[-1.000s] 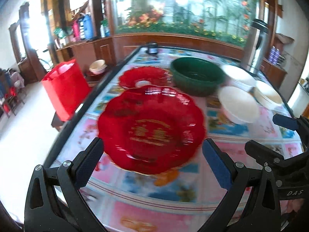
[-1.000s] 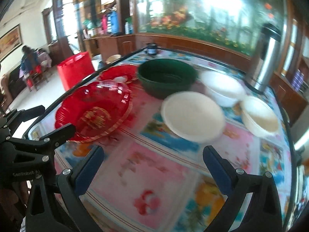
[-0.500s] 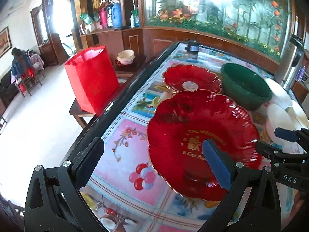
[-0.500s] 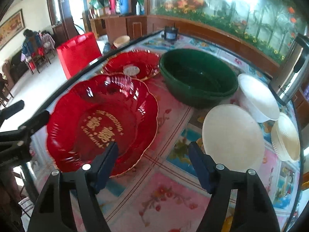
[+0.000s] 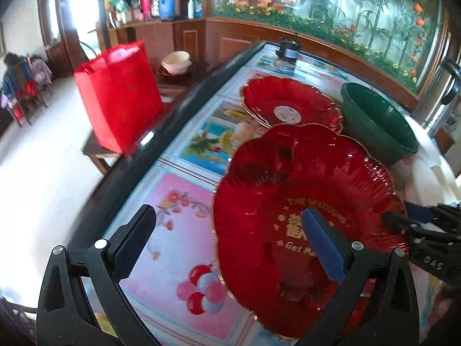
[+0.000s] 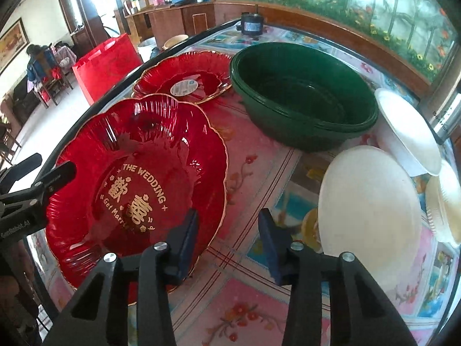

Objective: Organize plates and bowls
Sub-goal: 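Reach the left tool to the red 'THE WEDDING' plate and grip its rim, then lift the red wedding plate with the left tool and carry it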

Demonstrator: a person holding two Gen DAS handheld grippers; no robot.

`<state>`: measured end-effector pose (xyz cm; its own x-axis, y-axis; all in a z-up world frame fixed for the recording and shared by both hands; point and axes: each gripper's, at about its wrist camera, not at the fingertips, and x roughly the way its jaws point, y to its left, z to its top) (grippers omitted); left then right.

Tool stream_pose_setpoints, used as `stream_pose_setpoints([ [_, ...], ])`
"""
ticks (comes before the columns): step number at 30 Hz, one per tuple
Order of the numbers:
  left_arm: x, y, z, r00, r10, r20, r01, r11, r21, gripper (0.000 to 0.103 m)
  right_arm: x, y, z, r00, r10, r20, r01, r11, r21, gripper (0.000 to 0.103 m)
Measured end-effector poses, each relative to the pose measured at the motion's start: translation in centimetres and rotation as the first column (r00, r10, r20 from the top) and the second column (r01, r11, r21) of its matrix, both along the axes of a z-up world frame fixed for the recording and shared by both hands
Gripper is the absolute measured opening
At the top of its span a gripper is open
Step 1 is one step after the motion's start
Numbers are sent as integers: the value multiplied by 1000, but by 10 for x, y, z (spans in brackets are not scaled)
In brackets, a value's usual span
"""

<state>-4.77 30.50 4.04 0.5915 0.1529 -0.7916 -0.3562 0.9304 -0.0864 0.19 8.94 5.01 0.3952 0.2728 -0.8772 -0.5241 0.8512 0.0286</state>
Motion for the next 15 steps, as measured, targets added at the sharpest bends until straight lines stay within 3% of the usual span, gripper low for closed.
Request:
stream_pose_setpoints([
  [2,3,1,-4,1000,2,-15,-3,1000,-16,90,0,0,0,1000,3,-2,-3,1000,10,37],
  [4,8,1,-9,999,-5,-49,4,1000,-21,65,0,1,0,1000,10,4,-10,1000,7,33],
  [7,14,-3,-19,995,-40,-89,36,998,-46,37,-1,7,-1,999,37,6,-37,999,-6,30],
  [10,16,-10,-23,994,-46,-98,45,999,-6,35,-4,16,-2,997,71,6,-71,997,-6,29],
  [12,15,-6,-24,995,-44,-91,42,999,-20,33,-5,21,-2,996,79,38,-78,996,-36,29],
  [15,14,-2,-24,995,-44,-95,41,999,-34,26,3,11,-2,998,61,-6,-61,997,37,28],
])
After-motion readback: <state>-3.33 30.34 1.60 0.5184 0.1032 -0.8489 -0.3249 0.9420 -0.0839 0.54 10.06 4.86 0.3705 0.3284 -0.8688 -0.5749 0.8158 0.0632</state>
